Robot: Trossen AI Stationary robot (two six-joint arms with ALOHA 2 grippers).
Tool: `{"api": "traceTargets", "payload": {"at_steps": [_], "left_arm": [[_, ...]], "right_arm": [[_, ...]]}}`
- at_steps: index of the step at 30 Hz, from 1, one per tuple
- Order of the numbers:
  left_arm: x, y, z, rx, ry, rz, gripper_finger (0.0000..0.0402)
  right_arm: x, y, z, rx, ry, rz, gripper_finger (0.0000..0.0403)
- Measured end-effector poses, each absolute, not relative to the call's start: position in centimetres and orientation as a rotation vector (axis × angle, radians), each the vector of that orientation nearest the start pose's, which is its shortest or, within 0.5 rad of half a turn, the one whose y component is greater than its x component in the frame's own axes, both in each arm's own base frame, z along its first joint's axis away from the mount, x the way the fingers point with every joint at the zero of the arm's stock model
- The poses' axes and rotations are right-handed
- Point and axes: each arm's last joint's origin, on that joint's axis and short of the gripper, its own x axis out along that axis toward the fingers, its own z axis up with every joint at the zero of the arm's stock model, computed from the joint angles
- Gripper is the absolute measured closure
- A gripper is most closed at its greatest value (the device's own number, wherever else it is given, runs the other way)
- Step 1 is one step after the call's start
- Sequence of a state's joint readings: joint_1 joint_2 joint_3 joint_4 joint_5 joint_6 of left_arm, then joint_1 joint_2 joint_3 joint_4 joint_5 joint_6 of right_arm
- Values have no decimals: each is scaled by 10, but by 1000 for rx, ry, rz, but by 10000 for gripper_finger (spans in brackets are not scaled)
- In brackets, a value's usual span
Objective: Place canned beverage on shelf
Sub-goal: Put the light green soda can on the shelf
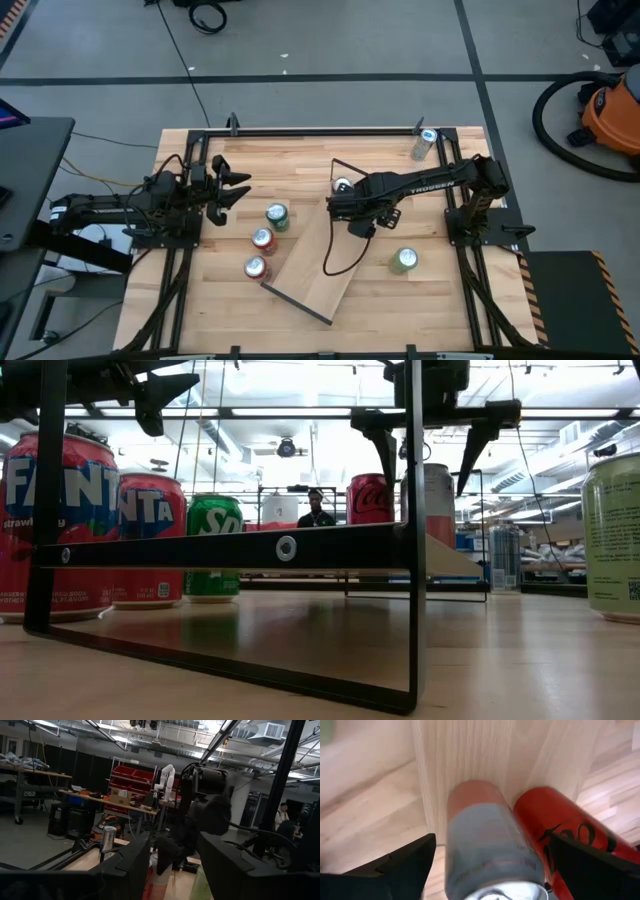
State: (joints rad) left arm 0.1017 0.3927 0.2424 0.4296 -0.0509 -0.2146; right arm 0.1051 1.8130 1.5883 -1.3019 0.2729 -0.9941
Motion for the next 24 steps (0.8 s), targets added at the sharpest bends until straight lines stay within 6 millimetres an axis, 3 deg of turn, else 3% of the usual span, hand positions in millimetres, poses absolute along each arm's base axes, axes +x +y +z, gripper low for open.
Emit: {"api": "traceTargets", "payload": {"at_steps": [10, 16, 20, 24], "left_arm": [[119, 14, 255, -205, -302, 120, 225], [119, 14, 254, -205, -302, 120, 225], [119, 14, 254, -205, -301, 120, 225], [119, 14, 255, -205, -303, 120, 225]], "right_arm": [[340, 60, 268, -1043, 1381, 614, 9], [338, 83, 268, -821, 1344, 604, 10], [334, 94, 270, -659, 1367, 496, 15], [330, 100, 273, -380, 1394, 354, 23]]}}
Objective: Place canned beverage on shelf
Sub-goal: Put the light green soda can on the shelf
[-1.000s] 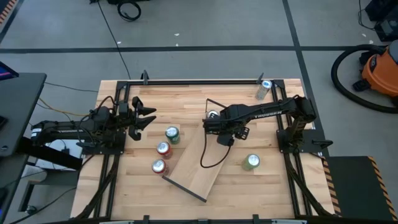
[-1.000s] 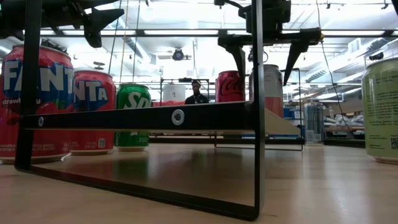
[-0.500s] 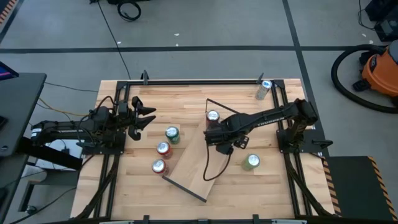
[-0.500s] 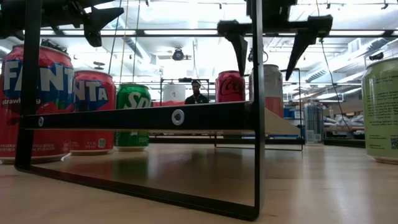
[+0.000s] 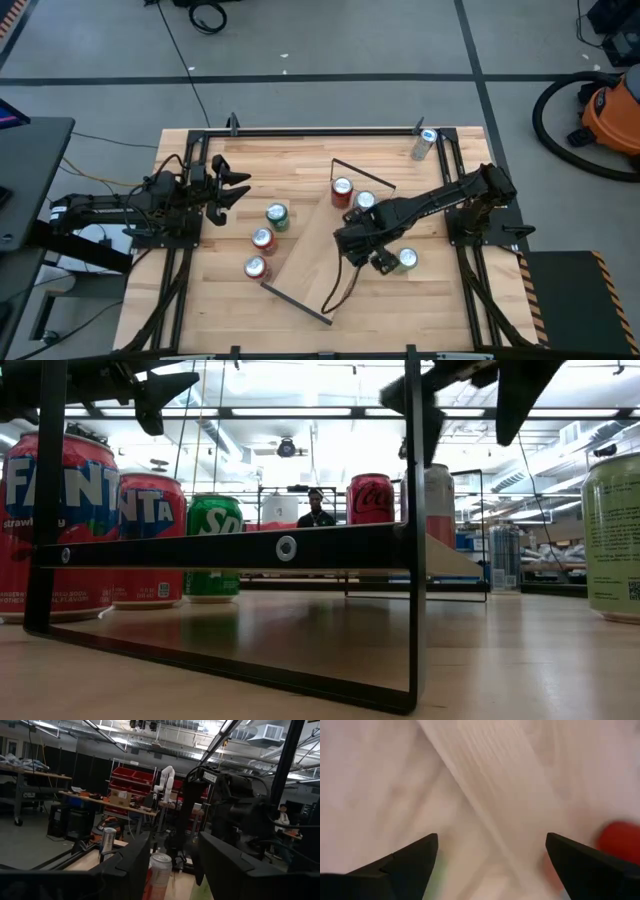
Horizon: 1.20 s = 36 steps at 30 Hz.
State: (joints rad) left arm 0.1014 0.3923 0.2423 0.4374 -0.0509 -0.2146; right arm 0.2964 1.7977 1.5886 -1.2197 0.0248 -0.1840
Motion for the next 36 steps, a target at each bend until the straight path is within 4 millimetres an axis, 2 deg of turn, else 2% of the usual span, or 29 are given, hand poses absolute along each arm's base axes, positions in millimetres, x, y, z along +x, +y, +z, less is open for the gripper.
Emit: {"api": "traceTargets", "payload": {"at_steps": [6, 11, 18, 29, 36], "left_arm": [[119, 14, 256, -205, -314, 119, 225], [119, 14, 256, -205, -321, 118, 225], [119, 14, 256, -204, -324, 117, 225], [119, 14, 256, -204, -324, 118, 225], [119, 14, 256, -204, -324, 118, 225]], "right_arm": [[321, 100, 270, 61, 1536, 17, 30], [311, 97, 261, 231, 1636, -204, 31], [300, 106, 250, 314, 1688, -311, 31], [267, 95, 293, 474, 1484, -559, 31], [241, 90, 291, 556, 1448, -608, 30]]}}
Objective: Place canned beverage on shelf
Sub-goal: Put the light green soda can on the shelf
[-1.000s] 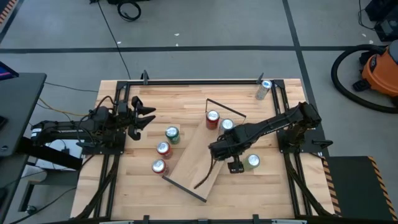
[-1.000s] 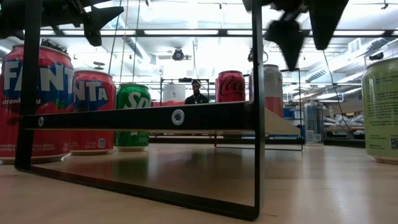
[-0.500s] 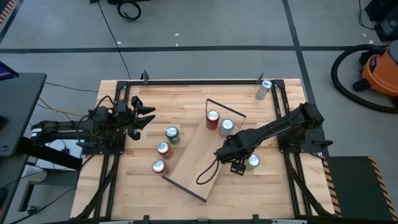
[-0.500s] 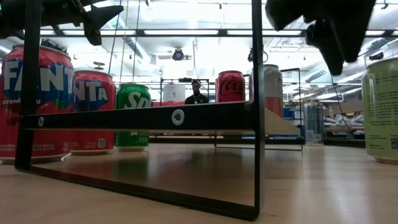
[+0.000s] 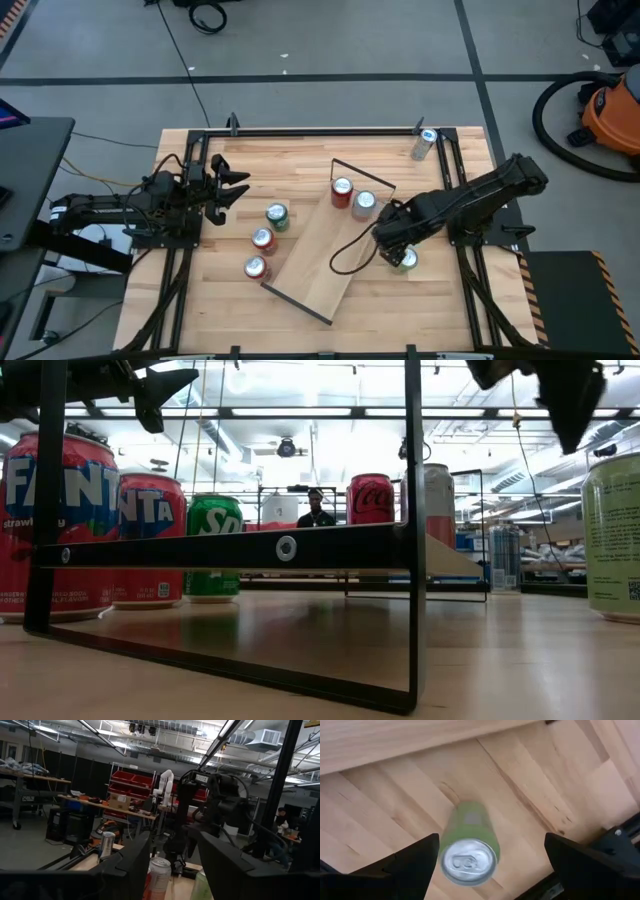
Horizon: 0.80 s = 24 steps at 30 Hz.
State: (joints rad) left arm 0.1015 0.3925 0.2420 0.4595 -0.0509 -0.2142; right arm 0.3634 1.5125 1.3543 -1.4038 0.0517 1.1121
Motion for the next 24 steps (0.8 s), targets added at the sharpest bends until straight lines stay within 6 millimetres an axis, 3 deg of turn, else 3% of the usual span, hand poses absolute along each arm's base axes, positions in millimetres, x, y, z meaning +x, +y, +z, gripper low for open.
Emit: {"api": "traceTargets", "payload": {"at_steps": [4, 11, 18, 24], "left_arm": [[119, 14, 256, -204, -324, 118, 225], [119, 14, 256, -204, -324, 117, 225], [119, 14, 256, -204, -324, 117, 225], [119, 14, 256, -204, -324, 118, 225]], "right_arm": [[228, 91, 285, 604, 1410, -561, 29], [218, 100, 268, 523, 1413, -505, 29], [218, 107, 267, 571, 1426, -465, 29], [223, 116, 256, 501, 1471, -448, 29]]}}
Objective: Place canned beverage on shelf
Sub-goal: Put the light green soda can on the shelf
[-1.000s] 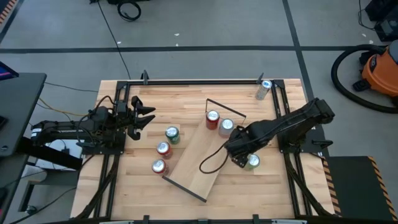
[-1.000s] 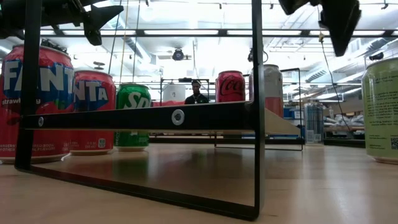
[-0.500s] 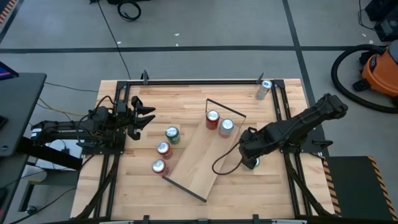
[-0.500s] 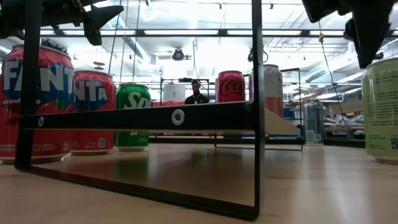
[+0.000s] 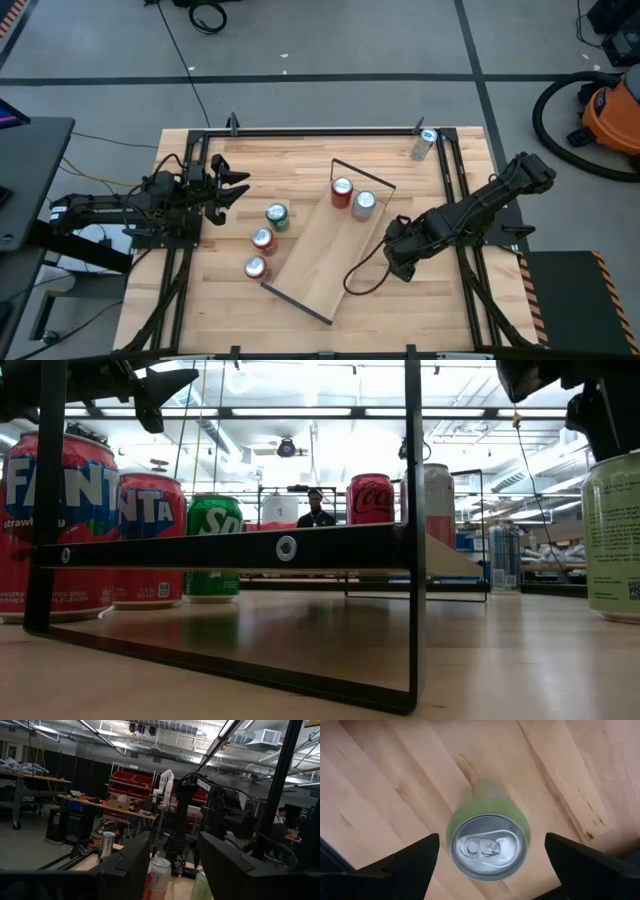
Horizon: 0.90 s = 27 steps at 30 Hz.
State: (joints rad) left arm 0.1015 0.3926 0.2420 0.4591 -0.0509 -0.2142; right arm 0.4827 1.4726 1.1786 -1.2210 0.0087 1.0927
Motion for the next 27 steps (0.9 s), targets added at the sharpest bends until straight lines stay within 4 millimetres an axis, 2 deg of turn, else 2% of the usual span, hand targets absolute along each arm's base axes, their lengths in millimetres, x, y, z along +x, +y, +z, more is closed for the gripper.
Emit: {"api": "traceTargets", "payload": {"at_steps": [7, 13, 20, 27], "left_arm": [[119, 14, 256, -204, -323, 118, 225], [119, 14, 256, -204, -323, 118, 225], [119, 14, 256, -204, -324, 118, 225], [119, 14, 256, -205, -324, 118, 225]], "right_arm": [[231, 125, 236, 422, 1550, -458, 29], [235, 127, 229, 383, 1574, -447, 29], [233, 125, 212, 433, 1592, -410, 32], [231, 122, 195, 461, 1599, -391, 57]]}}
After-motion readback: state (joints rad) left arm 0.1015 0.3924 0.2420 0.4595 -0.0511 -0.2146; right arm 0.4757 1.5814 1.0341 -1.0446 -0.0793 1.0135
